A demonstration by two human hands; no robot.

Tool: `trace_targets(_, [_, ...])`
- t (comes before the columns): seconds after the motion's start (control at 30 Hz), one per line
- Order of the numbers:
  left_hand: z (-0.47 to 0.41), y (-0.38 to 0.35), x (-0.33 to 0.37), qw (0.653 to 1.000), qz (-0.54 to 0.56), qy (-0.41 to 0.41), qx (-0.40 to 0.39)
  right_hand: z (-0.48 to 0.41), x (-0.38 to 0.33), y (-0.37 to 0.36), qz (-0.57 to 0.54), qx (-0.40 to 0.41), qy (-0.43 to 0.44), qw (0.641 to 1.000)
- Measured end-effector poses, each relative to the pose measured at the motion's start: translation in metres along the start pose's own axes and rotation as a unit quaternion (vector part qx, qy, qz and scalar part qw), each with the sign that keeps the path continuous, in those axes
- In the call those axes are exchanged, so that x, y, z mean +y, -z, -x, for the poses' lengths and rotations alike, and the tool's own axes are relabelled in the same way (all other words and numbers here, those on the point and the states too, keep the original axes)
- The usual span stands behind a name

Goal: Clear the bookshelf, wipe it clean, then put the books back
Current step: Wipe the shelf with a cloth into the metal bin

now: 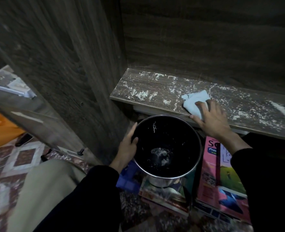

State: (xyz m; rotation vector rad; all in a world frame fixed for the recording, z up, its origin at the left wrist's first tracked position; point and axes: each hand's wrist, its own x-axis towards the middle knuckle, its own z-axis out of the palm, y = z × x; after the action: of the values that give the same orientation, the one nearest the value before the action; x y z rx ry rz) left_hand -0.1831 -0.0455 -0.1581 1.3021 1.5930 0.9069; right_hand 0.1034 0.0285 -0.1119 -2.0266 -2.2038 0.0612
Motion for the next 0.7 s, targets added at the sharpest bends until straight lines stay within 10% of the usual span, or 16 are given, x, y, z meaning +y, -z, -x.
trace_targets(0.33, [-0.002, 0.000, 0.004, 0.956, 0.253, 0.121, 0.091, 0.003, 0.005, -0.001, -0.003, 0.052, 0.034, 0.998])
trace_targets(0.7, [-0.024, 0.007, 0.010, 0.937, 0.275, 0.168, 0.134, -0.033, -0.019, 0.028, -0.362, 0.234, -0.015, 0.902])
